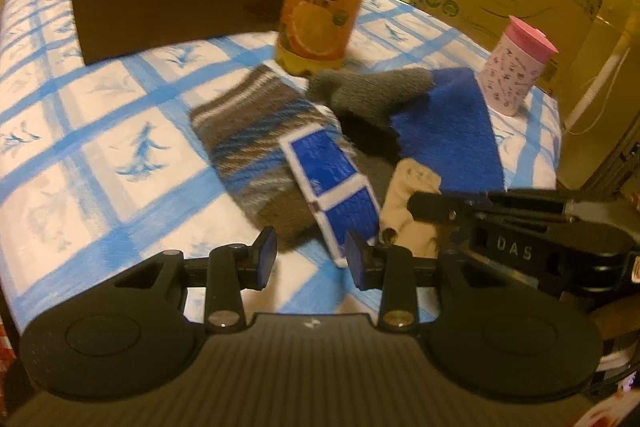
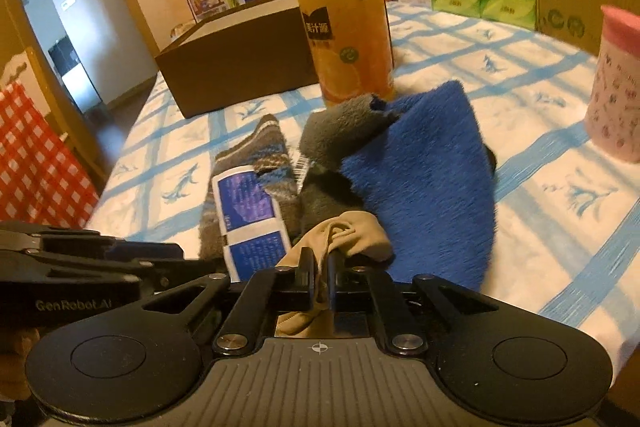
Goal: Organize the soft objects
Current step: 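Grasp the beige stocking with the right tool while the left tool grasps the blue wipe packet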
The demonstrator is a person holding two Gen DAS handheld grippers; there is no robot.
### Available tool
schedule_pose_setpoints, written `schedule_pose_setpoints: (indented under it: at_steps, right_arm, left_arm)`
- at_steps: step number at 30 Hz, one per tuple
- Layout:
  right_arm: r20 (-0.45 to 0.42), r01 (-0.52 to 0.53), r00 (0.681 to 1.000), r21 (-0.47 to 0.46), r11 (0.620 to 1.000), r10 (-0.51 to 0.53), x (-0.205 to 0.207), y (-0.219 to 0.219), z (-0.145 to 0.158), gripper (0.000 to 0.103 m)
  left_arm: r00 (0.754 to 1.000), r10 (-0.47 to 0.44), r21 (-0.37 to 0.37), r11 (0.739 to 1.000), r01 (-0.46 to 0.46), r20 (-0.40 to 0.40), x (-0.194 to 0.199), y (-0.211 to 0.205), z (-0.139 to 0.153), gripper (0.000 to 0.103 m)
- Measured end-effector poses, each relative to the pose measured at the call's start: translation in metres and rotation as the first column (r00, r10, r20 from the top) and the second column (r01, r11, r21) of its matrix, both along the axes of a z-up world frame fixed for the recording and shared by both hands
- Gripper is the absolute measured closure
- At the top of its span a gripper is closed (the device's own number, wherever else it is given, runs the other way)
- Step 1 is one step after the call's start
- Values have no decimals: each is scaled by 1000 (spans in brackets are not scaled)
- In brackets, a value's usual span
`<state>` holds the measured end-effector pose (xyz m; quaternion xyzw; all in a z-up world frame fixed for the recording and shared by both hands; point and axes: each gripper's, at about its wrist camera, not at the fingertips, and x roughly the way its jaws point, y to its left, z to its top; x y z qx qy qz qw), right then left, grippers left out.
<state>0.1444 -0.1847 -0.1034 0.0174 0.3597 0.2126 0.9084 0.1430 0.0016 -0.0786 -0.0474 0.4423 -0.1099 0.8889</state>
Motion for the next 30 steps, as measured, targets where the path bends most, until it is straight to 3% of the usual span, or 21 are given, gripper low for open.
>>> schedule_pose_setpoints:
  at_steps: [12,15,24,30]
  right_arm:
    - [-40,-1,999,-36,999,0,4,-4,-16,96]
    - [-43,-1,999,-34,999,-1,5,-6,-16,96]
    - [-58,8,998,-9,1000,-9,10,-8,-18,96]
    - [-67,17,998,17,1000,-15,12,-11,-18,96]
  left_arm:
    - [998,-45,-61,997,41,-52,15,-19,-29,73]
    - [998,-42,-112,993,36,-50,21,-16,-30,90]
    - [998,-71,-163,984,69,-3,22,-21,-23,89]
    - [998,-36,-192,981,27,-45,35,-19,-31,93]
